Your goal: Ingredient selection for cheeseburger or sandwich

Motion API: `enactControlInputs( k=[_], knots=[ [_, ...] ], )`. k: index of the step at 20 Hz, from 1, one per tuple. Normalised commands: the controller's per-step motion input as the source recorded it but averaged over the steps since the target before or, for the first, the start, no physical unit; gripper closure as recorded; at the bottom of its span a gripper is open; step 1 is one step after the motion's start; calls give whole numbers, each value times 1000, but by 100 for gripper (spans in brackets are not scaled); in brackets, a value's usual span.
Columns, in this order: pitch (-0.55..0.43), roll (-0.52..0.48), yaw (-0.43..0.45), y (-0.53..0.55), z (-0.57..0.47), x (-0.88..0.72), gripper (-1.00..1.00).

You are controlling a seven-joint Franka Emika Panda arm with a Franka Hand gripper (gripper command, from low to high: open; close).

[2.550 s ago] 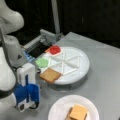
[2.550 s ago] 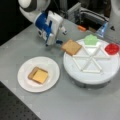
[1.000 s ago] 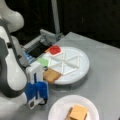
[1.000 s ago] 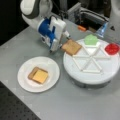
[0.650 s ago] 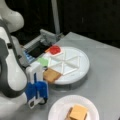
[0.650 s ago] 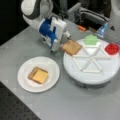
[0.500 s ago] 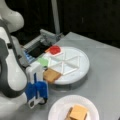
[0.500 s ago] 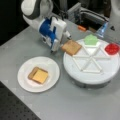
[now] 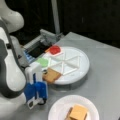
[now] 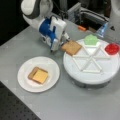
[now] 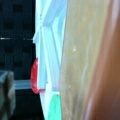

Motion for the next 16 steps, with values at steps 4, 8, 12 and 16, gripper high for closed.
enactControlInputs(
  k=[4, 8, 12, 16],
  knots=[
    [-87, 56, -19, -19, 13, -73, 100],
    [-84, 49, -9, -5, 14, -57, 100],
    [-82, 41, 0, -14, 18, -45, 100],
    [-63, 42, 19, -61, 67, -34, 100]
  ],
)
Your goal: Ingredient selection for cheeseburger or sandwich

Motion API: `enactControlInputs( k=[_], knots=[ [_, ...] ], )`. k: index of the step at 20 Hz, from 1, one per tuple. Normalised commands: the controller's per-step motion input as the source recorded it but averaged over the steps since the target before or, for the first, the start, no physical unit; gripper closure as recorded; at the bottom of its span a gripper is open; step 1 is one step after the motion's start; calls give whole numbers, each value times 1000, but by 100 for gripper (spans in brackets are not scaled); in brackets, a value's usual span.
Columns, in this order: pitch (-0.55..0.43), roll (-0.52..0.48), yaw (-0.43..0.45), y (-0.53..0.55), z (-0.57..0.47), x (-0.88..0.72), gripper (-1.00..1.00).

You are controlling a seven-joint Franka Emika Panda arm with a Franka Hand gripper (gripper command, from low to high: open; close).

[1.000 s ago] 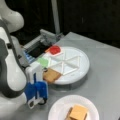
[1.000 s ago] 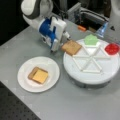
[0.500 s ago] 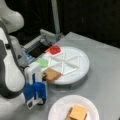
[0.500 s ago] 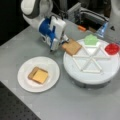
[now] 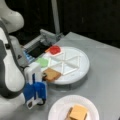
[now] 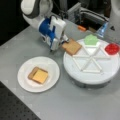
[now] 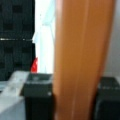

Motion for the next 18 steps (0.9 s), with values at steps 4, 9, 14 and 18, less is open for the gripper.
enactControlInputs(
  k=[4, 9, 14, 18],
  knots=[
    [-6, 63, 62, -131, 171, -26, 100],
    [48, 57, 94, -141, 221, 24, 100],
    [119, 6, 118, -127, 241, 146, 100],
    [141, -84, 134, -180, 316, 276, 100]
  ],
)
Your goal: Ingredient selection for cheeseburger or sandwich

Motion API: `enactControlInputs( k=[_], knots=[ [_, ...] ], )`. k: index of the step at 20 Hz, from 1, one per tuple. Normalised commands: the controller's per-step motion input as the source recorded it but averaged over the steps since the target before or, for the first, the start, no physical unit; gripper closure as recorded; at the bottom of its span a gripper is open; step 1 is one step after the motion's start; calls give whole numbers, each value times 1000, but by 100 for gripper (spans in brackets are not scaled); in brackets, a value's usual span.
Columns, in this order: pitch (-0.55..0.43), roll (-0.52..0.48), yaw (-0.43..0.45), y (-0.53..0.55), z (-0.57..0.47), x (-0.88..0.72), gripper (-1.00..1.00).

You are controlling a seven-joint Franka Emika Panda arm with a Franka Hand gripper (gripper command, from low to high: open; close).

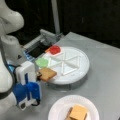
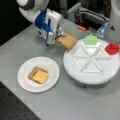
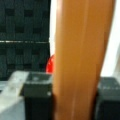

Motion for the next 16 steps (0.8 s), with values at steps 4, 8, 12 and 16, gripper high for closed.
enactControlInputs(
  k=[4, 8, 12, 16],
  knots=[
    [138, -256, 155, -210, 404, 345, 100],
    [90, -324, 148, -148, 305, 297, 100],
    [103, -448, 108, -64, 136, 191, 100],
    [79, -486, 87, 20, 79, 169, 100]
  ],
)
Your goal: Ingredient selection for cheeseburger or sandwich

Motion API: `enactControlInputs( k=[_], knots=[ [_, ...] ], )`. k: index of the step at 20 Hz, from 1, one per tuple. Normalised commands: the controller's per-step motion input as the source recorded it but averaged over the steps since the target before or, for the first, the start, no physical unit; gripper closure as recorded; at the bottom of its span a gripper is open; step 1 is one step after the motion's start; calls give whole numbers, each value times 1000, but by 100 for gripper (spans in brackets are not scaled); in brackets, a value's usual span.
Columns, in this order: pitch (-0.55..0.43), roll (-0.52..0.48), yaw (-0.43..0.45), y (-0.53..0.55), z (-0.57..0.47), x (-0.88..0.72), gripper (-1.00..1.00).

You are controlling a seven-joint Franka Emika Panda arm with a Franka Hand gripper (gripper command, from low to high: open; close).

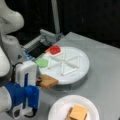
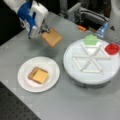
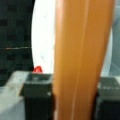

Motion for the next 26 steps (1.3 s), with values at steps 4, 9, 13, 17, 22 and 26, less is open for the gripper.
enactControlInputs(
  k=[4, 9, 13, 17, 22, 26],
  knots=[
    [24, -564, 89, 93, 108, 190, 100],
    [15, -471, 105, 101, 123, 203, 100],
    [37, -325, 81, 108, 9, 240, 100],
    [38, -240, 76, 70, -66, 249, 100],
    [53, -204, 52, 67, -146, 303, 100],
    [84, -98, 57, 128, -209, 404, 100]
  ],
)
